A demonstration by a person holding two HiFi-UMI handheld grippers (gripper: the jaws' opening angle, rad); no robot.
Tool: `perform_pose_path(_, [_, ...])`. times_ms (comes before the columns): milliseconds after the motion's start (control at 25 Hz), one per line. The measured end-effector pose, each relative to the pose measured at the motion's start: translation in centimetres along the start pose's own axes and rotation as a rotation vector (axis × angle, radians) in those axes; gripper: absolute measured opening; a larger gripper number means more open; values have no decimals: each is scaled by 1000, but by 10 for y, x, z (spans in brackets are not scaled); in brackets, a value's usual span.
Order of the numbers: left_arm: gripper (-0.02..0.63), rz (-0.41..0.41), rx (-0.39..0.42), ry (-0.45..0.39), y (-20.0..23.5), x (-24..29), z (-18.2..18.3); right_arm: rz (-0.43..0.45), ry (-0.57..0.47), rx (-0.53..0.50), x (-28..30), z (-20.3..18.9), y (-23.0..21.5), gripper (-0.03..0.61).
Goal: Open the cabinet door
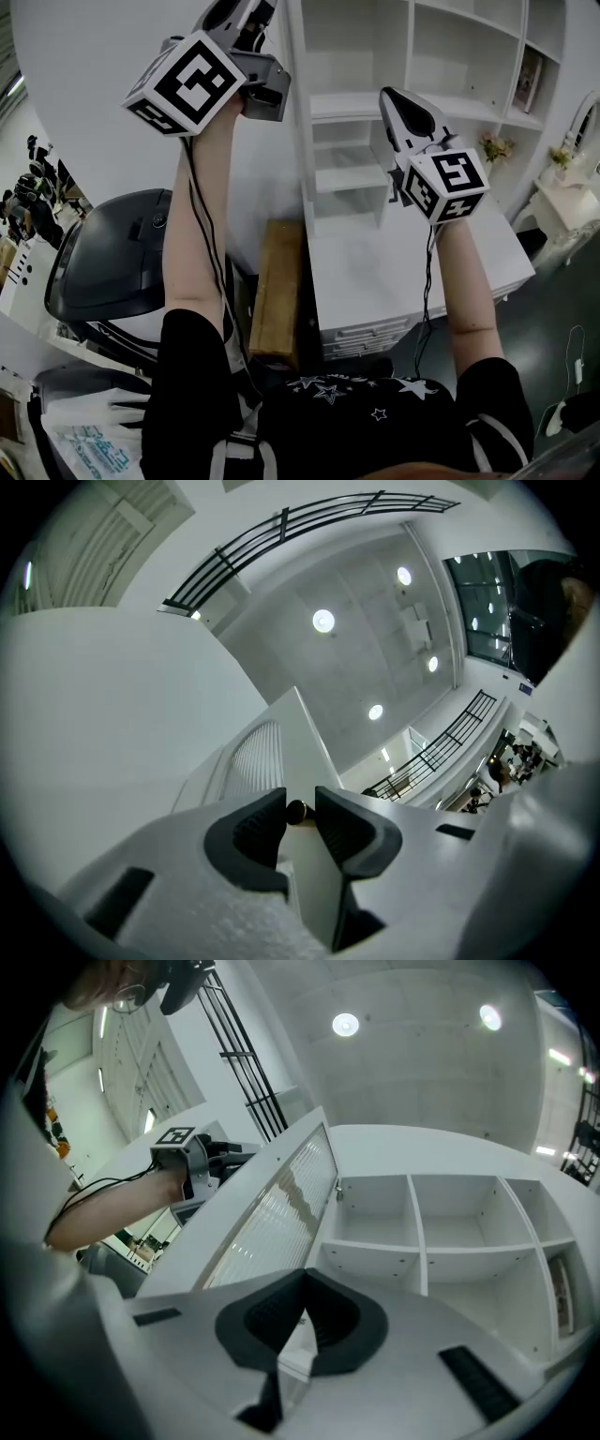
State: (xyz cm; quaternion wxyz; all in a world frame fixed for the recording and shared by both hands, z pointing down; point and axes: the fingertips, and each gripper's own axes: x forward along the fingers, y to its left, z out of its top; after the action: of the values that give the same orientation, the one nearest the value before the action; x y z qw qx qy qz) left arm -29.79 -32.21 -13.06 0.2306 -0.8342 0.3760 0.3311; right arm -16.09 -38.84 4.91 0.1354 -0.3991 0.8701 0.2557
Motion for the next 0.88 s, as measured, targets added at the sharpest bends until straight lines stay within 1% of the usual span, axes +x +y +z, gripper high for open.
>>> perform_pose_path(120, [103,18,35,2,2,-5,1,-15,19,0,-6,-3,4,5])
perform_pose_path(240, [72,37,83,2,2,-17,2,-34,44,8,-17,-9,6,5])
perform_pose_path(320, [73,36,112,-1,-3,-26,2,-43,70,4,-27,-14,6,5])
perform_pose_path(360, [82,25,132,2,-8,-30,1,-48,80,0,-31,-15,5,5])
perform_pose_path(440, [156,-4,182,28,-19,-39,-5,-59,89,3,-40,-17,2,5])
perform_pose_path(520, [164,-5,218,56,-26,-52,-16,-71,87,23,-49,-21,0,5])
perform_pose_path(640, [188,30,212,67,-29,-75,-31,-84,70,44,-64,-29,-1,6])
perform_pose_path(760, [201,64,204,99,-33,-92,-47,-89,69,50,-79,-35,2,5])
perform_pose_path(800, [202,75,204,112,-35,-98,-53,-90,72,39,-86,-35,4,5])
perform_pose_path(880, [209,92,205,143,-43,-110,-64,-97,67,-17,-104,-33,9,6])
